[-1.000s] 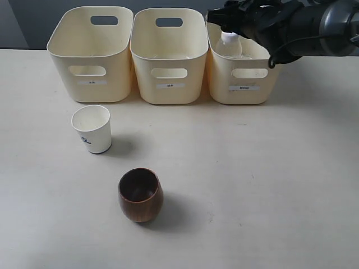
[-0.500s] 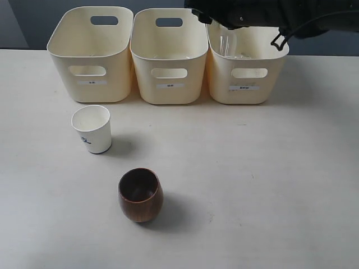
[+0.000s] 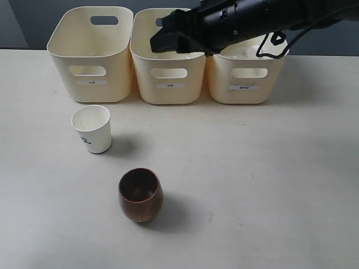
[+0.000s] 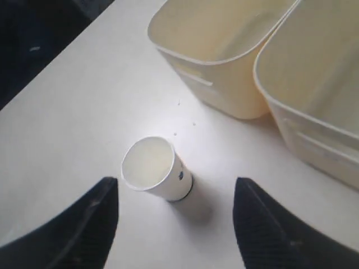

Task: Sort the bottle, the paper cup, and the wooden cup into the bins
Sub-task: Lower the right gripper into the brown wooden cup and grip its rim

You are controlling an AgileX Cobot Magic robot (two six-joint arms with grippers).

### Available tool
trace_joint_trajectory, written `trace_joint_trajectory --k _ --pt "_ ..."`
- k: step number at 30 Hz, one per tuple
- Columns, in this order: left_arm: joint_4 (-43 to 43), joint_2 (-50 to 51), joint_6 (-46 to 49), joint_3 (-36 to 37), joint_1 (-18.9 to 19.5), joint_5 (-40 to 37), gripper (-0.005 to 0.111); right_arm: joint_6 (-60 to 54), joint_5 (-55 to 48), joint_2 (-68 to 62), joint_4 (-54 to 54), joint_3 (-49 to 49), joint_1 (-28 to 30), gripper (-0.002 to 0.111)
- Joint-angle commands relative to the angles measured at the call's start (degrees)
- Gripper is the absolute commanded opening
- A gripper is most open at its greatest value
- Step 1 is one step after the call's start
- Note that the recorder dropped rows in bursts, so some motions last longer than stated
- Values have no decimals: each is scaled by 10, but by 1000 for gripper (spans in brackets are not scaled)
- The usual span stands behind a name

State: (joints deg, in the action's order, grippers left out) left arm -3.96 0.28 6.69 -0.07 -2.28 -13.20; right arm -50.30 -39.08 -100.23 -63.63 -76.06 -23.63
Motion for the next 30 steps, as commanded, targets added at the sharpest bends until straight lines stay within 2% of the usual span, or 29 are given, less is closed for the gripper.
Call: trace_joint_trajectory --k 1,18,24,30 --pt "0 -3 -1 1 -2 3 0 13 -65 -14 17 -2 2 58" --pt "0 -3 -1 1 -2 3 0 77 -181 -120 63 -2 -11 58" --pt "0 -3 -1 1 -2 3 0 71 -178 -140 74 -2 -57 58" --pt "0 -3 -1 1 -2 3 0 97 -116 -143 158 -2 -86 58"
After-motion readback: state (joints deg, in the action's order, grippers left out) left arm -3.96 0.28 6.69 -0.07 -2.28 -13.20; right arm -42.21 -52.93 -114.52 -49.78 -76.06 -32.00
